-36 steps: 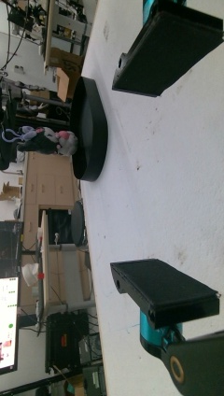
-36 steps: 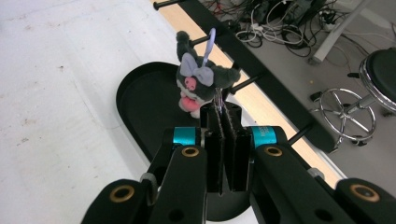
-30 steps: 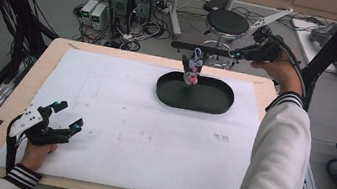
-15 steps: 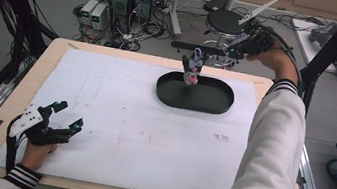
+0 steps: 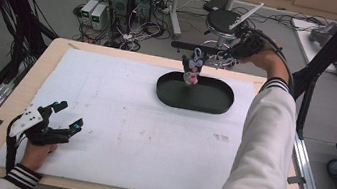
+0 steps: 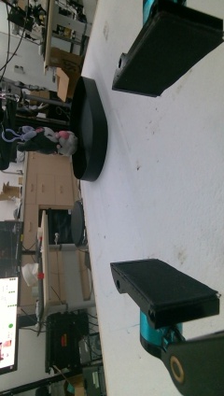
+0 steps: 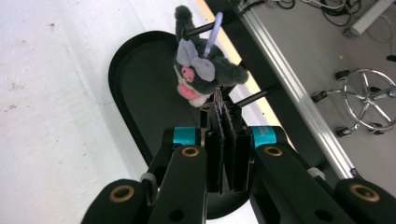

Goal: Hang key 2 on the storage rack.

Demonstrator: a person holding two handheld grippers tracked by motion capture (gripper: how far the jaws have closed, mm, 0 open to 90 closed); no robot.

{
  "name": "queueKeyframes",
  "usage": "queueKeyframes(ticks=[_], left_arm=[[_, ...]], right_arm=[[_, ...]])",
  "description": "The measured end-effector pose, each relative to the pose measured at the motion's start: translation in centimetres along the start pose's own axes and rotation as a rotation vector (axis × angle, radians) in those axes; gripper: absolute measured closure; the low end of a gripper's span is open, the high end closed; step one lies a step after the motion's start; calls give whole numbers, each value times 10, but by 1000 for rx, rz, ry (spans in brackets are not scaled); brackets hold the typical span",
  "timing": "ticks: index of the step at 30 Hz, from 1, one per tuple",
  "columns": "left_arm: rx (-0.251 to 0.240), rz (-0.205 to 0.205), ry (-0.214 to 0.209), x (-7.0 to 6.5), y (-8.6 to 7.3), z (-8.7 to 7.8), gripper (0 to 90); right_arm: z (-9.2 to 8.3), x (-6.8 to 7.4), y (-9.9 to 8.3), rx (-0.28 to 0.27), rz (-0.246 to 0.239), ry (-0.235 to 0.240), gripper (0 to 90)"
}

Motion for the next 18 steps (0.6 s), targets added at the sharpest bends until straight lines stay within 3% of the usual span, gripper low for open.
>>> queueKeyframes(ticks=[18], left_arm=[[1,-3,-2,0,0,0,118]], right_arm=[[20,1,-1,47,-19,27,883]])
Point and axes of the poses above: each handheld gripper's, and its own axes: z roughly forward along the jaws, y roughly out of its top, x roughly to its left, the point moved 9 cm from there along z, roughly forward along the jaws, and after that the axes turned 3 degrees about -z, right-handed, at the moved point
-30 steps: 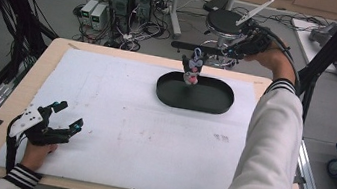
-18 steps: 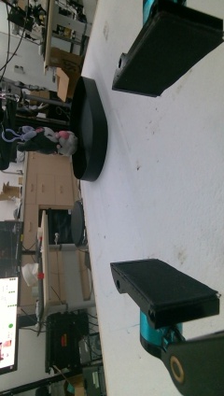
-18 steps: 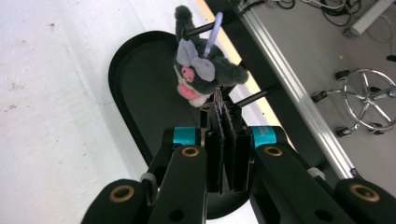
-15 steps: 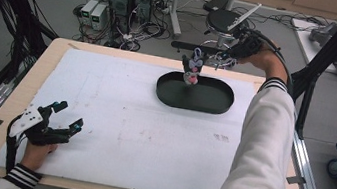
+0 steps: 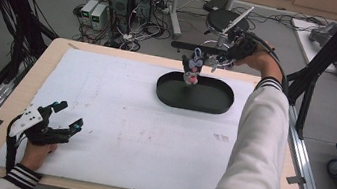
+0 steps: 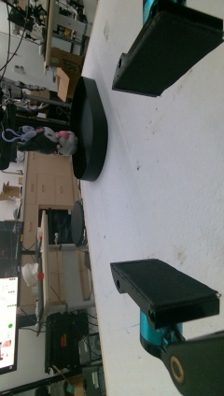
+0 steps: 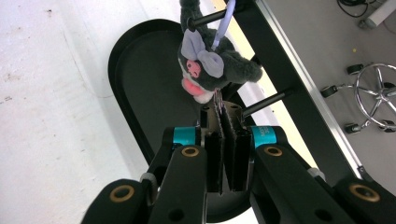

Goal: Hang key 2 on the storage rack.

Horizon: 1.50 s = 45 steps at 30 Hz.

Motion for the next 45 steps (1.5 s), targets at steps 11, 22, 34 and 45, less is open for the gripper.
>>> queueKeyframes(ticks=[11,22,34,45], left_arm=[[-1,-1,0,0,0,0,118],[0,-1,1,0,0,0,118],[-1,-4,2,0,0,0,118],[1,-5,1,0,0,0,118]], right_arm=[[4,-4,-2,9,6,-8,883],[3,-7,-4,9,12,-22,883],[6,-8,-5,22,7,-28,883],[7,-14,-7,23,16,-48,883]])
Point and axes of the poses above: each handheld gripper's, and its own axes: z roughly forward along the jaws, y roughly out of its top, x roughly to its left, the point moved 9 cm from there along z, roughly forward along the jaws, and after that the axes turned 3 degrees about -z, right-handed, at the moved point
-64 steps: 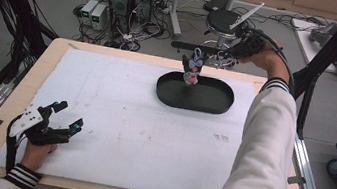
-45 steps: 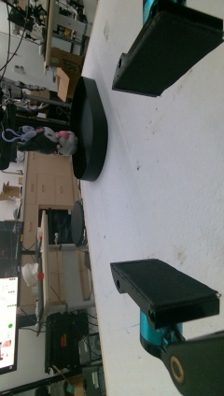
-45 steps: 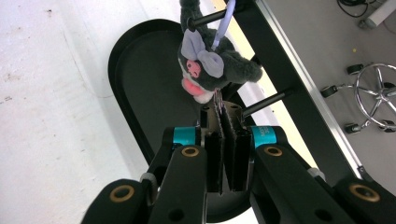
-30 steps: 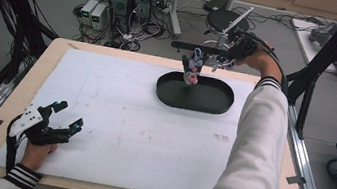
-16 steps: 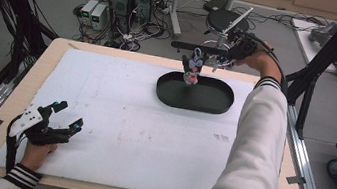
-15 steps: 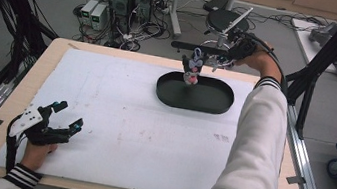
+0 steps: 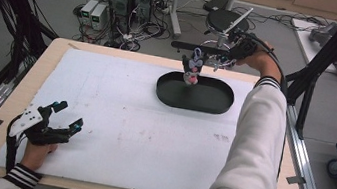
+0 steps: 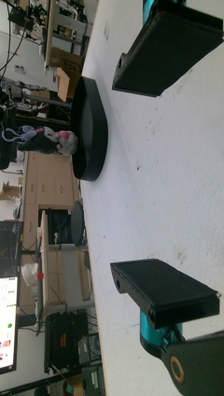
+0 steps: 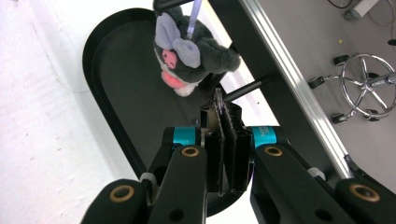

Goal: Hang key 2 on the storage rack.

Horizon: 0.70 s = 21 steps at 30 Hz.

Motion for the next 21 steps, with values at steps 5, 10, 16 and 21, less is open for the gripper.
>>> queueKeyframes(ticks=[5,10,16,21], left_arm=[[0,0,0,0,0,0,118],[0,0,0,0,0,0,118],[0,3,-1,0,0,0,118],[1,4,-1,0,0,0,118]], right_arm=[[2,-2,1,-4,-1,-10,883],[3,-6,2,-8,0,-29,882],[5,-9,3,-7,4,-56,881],[6,-13,4,-3,-3,-84,874]])
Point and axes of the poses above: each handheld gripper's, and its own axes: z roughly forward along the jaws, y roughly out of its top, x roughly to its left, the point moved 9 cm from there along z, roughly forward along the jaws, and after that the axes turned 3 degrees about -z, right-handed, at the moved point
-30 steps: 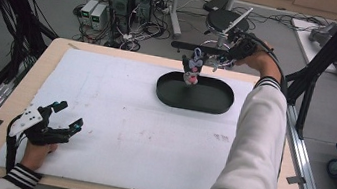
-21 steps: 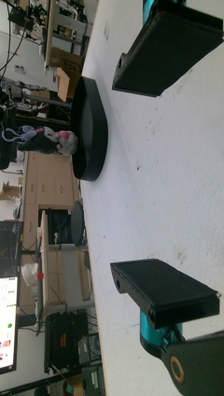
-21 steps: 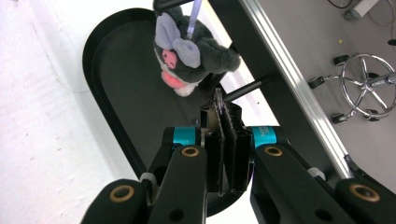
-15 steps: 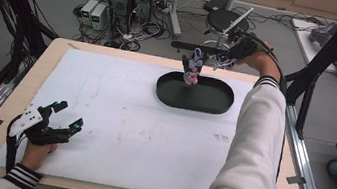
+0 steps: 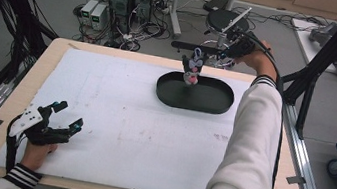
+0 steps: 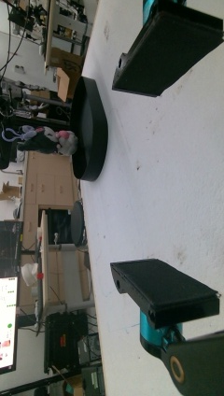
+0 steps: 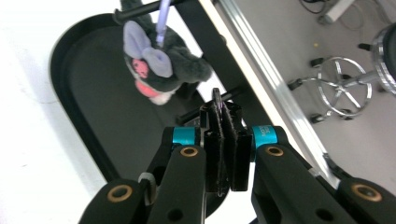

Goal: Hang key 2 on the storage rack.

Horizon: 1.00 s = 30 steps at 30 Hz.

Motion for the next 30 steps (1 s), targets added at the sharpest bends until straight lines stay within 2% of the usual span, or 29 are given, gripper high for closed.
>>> queueKeyframes(ticks=[4,7,9,15,21,23,25,26,27,30], left_arm=[[3,6,-1,0,0,0,118],[2,9,1,0,0,0,118],[1,6,0,0,0,0,118],[0,6,0,-1,0,0,118],[3,7,-1,-1,0,0,118],[2,7,-1,-1,0,0,118],[1,5,-1,0,0,0,118],[0,4,0,0,0,0,118],[1,5,0,0,0,0,118],[0,6,1,-1,0,0,118]], right_arm=[[2,-2,0,0,-5,-10,870],[1,-4,0,2,9,-22,856],[0,-5,0,-7,15,-27,809],[-4,-7,-1,-11,26,-54,746],[-10,-7,4,-47,19,-69,662],[-11,-7,4,-52,22,-86,566],[-13,-10,5,-66,33,-123,353],[-14,-10,6,-76,50,-125,217],[-16,-9,8,-106,66,-131,126],[-24,-6,12,-183,116,-133,78]])
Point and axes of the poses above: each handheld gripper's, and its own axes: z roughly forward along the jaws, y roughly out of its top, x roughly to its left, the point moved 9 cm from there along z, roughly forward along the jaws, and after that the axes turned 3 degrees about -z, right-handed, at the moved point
